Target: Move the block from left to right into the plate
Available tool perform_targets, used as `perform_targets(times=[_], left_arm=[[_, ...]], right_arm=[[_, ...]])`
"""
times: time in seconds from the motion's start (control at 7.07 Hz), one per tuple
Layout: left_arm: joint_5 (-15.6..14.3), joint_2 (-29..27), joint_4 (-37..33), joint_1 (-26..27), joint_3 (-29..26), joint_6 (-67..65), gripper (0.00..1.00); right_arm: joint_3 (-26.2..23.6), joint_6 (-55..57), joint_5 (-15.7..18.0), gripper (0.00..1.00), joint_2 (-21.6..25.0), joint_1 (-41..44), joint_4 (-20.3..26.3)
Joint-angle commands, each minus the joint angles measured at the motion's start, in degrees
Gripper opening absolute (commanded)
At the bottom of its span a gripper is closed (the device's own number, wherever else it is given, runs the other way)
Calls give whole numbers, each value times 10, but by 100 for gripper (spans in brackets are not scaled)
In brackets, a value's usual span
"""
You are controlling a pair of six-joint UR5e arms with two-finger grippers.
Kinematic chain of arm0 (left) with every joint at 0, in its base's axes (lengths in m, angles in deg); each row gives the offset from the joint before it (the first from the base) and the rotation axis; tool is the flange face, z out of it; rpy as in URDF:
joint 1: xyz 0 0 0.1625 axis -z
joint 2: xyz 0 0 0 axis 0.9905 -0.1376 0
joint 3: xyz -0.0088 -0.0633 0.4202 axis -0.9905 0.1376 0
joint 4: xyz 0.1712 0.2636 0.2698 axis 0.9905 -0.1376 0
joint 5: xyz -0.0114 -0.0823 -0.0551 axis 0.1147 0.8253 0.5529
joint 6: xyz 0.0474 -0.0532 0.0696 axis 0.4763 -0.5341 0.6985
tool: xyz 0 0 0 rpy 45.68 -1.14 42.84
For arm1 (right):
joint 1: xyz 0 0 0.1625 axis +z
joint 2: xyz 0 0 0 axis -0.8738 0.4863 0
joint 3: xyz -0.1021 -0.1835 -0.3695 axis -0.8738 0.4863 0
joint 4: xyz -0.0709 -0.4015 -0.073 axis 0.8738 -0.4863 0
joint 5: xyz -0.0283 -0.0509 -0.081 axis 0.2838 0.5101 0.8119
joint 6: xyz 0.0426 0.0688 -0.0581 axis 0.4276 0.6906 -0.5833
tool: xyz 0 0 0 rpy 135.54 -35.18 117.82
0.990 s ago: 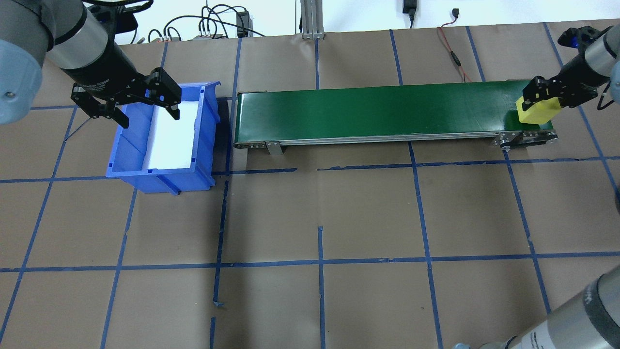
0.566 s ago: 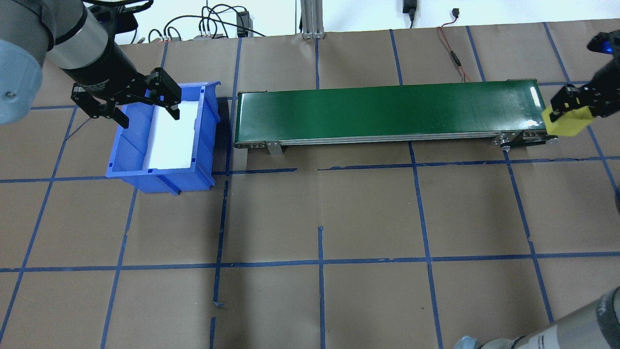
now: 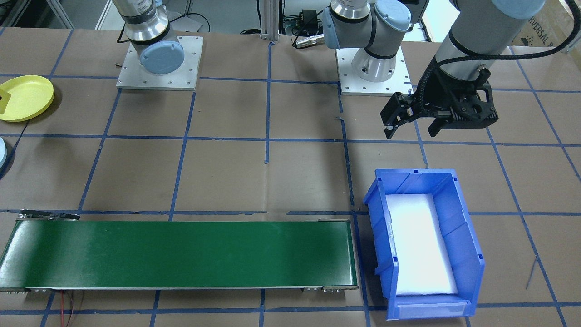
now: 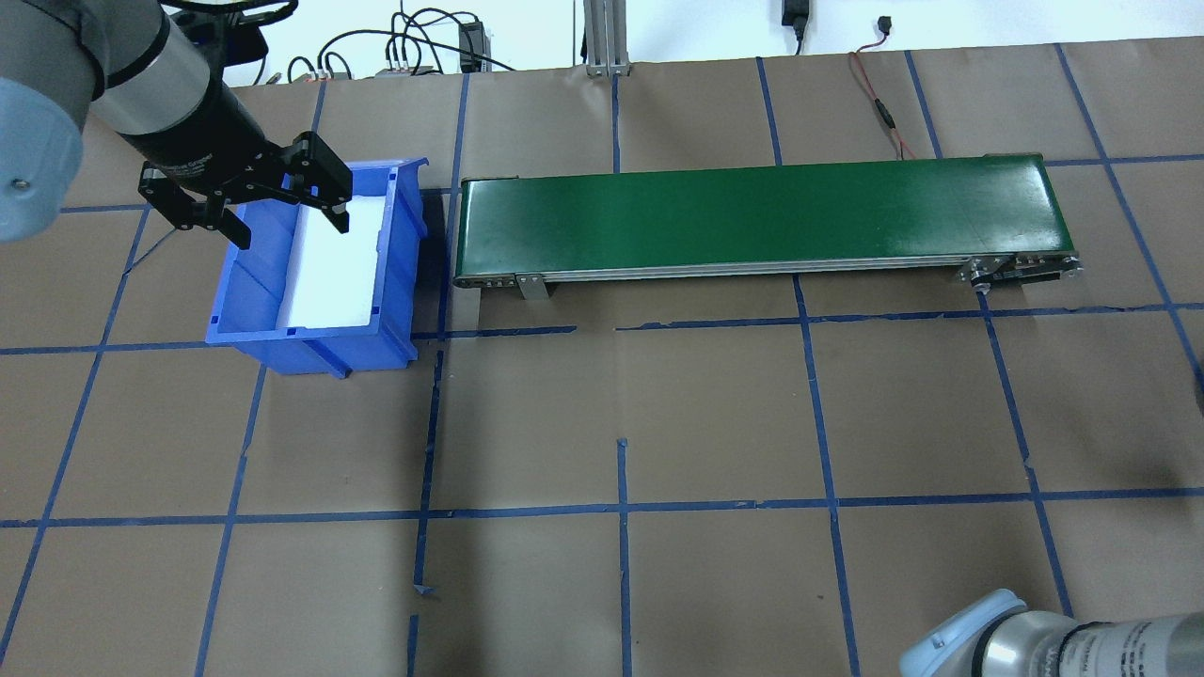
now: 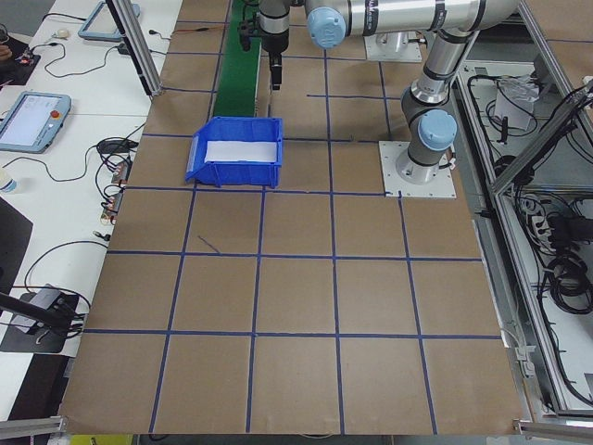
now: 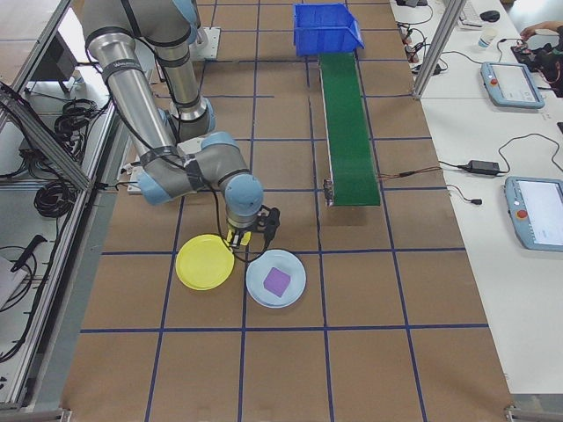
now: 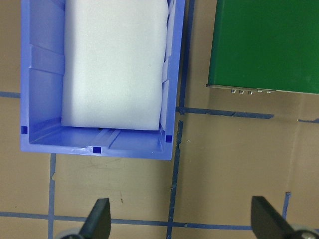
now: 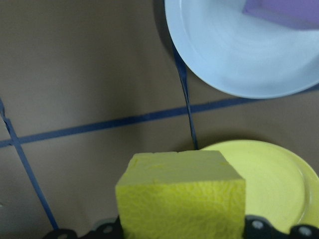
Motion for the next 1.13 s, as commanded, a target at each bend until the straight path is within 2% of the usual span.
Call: perform_targets(times=[0.0,0.14,0.28,0.57,0.85,0.99], left_arm=[[0,1,0,0,0,0,100],[0,1,0,0,0,0,100],[0,1,0,0,0,0,100],[1,1,0,0,0,0,100],[1,1,-1,0,0,2,100],[1,1,-1,0,1,0,100]], right_arm=[[-34,-36,-1,60,1,-69,-30],[-36,-35,-5,88,-1,-69,-32],[-34,-35,-5,99,-6,-69,-33],[-25,-3,2,100,6,-47,-23],[-7,49,-1,100,21,65,-15],[25,124,0,100,48,148,27]])
